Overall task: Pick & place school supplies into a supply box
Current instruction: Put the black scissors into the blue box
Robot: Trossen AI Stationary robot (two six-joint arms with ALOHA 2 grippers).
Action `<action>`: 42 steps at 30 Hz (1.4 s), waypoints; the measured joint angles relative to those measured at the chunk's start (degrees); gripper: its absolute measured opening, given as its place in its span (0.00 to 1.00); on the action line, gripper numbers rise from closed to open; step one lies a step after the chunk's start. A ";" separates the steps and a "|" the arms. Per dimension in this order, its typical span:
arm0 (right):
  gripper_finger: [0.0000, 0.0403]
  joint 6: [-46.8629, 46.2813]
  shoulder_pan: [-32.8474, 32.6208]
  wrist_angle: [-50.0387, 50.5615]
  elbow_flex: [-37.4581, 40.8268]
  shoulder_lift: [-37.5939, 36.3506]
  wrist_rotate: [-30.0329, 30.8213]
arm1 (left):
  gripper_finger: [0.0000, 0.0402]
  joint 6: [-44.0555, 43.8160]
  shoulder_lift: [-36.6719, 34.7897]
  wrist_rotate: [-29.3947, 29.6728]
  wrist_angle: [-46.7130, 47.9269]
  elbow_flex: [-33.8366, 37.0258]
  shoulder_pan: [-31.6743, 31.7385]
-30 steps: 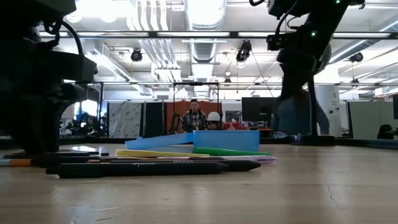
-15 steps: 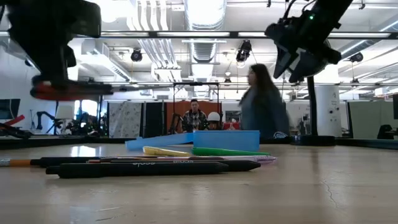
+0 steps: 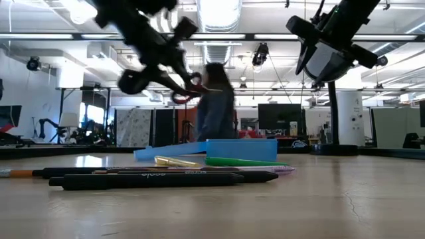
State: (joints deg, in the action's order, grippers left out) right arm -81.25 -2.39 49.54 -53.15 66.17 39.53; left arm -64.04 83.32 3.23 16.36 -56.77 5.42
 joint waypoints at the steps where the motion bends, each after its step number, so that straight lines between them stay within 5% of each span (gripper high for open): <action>1: 0.58 -0.19 0.00 0.42 0.02 -0.36 0.68 | 0.15 0.96 2.04 -0.65 -0.65 -1.91 0.66; 10: 0.57 0.17 0.00 1.33 0.02 -3.40 5.70 | 0.15 8.51 21.28 -2.21 3.32 -20.25 2.35; 16: 0.57 0.43 -0.07 3.14 0.02 -4.32 7.32 | 0.15 10.70 28.00 3.53 9.58 -26.88 2.35; 28: 0.57 2.18 -0.09 5.18 0.02 -4.57 8.70 | 0.15 13.52 29.33 10.97 11.51 -26.34 1.63; 42: 0.57 2.38 -0.09 7.53 0.02 -4.55 8.68 | 0.16 13.13 32.29 9.57 10.67 -26.34 0.73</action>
State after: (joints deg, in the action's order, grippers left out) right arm -78.87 -2.48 57.07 -53.12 61.63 48.21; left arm -50.92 115.61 12.80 27.03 -83.11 6.15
